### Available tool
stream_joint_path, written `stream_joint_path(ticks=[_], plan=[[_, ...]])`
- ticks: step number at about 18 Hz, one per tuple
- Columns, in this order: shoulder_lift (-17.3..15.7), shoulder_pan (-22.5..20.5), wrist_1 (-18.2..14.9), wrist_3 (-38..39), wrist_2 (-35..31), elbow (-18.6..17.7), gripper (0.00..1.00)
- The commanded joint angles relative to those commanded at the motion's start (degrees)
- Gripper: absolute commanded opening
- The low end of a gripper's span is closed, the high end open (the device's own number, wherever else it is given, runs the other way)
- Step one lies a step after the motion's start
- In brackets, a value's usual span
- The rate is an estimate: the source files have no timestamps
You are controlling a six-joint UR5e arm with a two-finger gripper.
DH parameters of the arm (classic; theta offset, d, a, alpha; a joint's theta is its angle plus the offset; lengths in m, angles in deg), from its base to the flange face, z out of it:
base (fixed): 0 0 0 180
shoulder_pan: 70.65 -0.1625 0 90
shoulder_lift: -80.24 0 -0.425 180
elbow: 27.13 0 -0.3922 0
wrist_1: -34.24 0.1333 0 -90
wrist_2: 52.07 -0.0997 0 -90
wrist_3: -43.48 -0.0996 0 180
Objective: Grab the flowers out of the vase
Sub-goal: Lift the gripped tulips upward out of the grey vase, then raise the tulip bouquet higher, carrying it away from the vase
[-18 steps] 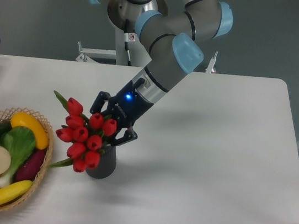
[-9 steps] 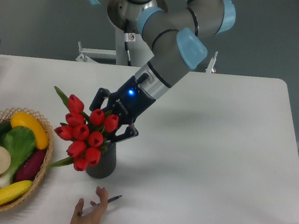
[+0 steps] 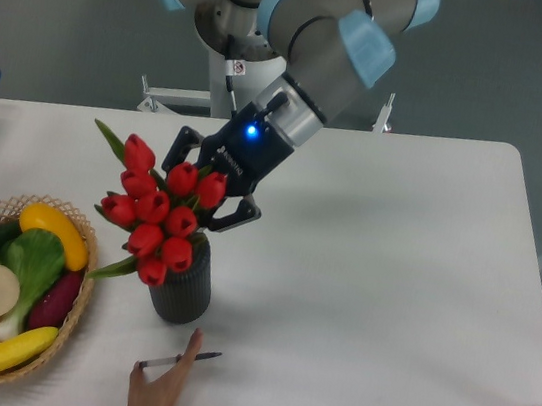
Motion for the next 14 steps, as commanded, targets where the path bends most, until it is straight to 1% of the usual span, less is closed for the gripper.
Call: stream_joint_path(ticks=[5, 9, 12, 14], plan=[[-0.18, -3.69, 0.0, 6.68, 4.4, 4.22, 0.47], [-0.18, -7.55, -0.09, 6.86, 4.41, 6.85, 0.47], [-0.18, -9.84, -0.09, 6.86, 4.49, 7.91, 0.47], [-0.18, -10.63, -0.09, 6.86, 4.58, 8.53, 0.47]])
